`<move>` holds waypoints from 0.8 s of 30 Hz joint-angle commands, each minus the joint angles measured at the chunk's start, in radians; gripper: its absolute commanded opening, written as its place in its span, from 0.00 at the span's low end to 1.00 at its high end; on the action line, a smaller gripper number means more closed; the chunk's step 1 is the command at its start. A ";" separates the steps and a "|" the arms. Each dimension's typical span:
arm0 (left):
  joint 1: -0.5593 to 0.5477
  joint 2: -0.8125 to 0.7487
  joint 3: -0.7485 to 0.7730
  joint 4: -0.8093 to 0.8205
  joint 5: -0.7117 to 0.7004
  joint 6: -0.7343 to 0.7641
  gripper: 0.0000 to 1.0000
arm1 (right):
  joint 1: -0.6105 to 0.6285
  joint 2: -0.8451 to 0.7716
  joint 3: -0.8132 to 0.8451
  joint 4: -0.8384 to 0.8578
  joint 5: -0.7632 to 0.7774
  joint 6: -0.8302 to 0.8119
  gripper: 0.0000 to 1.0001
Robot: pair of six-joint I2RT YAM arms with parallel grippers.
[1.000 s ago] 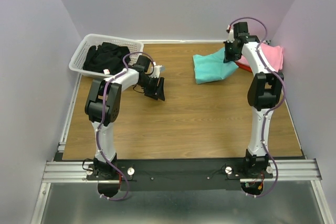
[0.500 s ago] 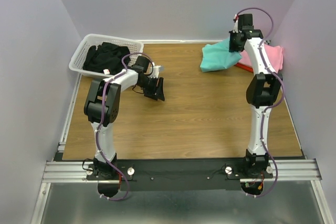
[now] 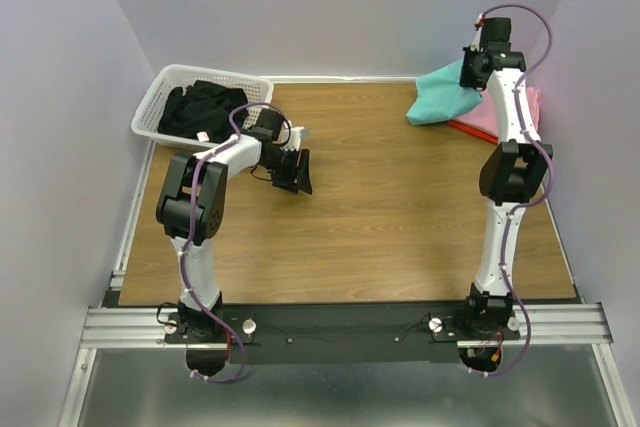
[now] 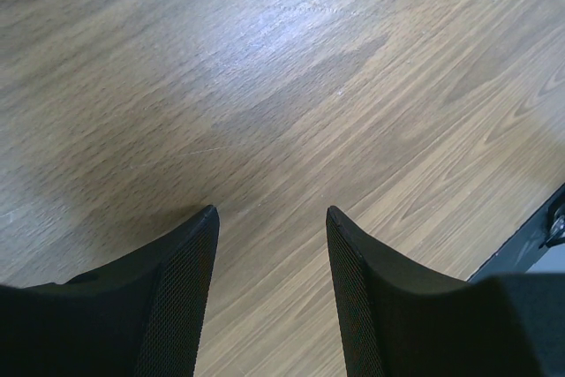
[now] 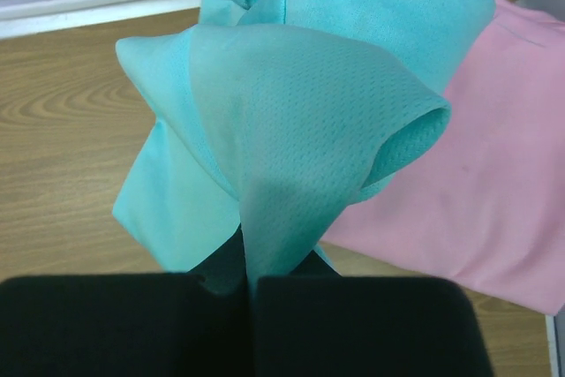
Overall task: Fold and stack the t-shirts
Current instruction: Neatly place the folded tshirt to the corner
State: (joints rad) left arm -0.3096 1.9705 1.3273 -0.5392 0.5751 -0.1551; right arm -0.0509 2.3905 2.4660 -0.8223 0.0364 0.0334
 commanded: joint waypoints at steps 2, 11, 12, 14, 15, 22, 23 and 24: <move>0.003 -0.059 0.016 0.013 -0.041 -0.041 0.60 | -0.038 -0.076 0.054 0.051 0.000 0.020 0.00; 0.003 -0.081 0.016 0.025 -0.049 -0.064 0.60 | -0.115 -0.111 0.059 0.058 -0.067 0.043 0.00; 0.003 -0.082 0.007 0.030 -0.047 -0.064 0.60 | -0.121 -0.113 0.062 0.061 -0.078 0.051 0.00; 0.003 -0.084 -0.002 0.036 -0.046 -0.066 0.60 | -0.135 -0.117 0.079 0.064 -0.089 0.056 0.00; 0.003 -0.085 -0.007 0.038 -0.046 -0.067 0.60 | -0.142 -0.117 0.082 0.069 -0.102 0.063 0.00; 0.003 -0.085 -0.007 0.035 -0.046 -0.067 0.60 | -0.162 -0.114 0.094 0.081 -0.128 0.080 0.00; 0.003 -0.085 -0.007 0.035 -0.047 -0.067 0.60 | -0.165 -0.113 0.090 0.083 -0.127 0.080 0.00; 0.003 -0.087 -0.008 0.033 -0.046 -0.067 0.60 | -0.170 -0.111 0.088 0.083 -0.127 0.079 0.00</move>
State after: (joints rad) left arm -0.3096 1.9182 1.3323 -0.5163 0.5484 -0.2153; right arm -0.2054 2.3188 2.5275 -0.7742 -0.0624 0.0971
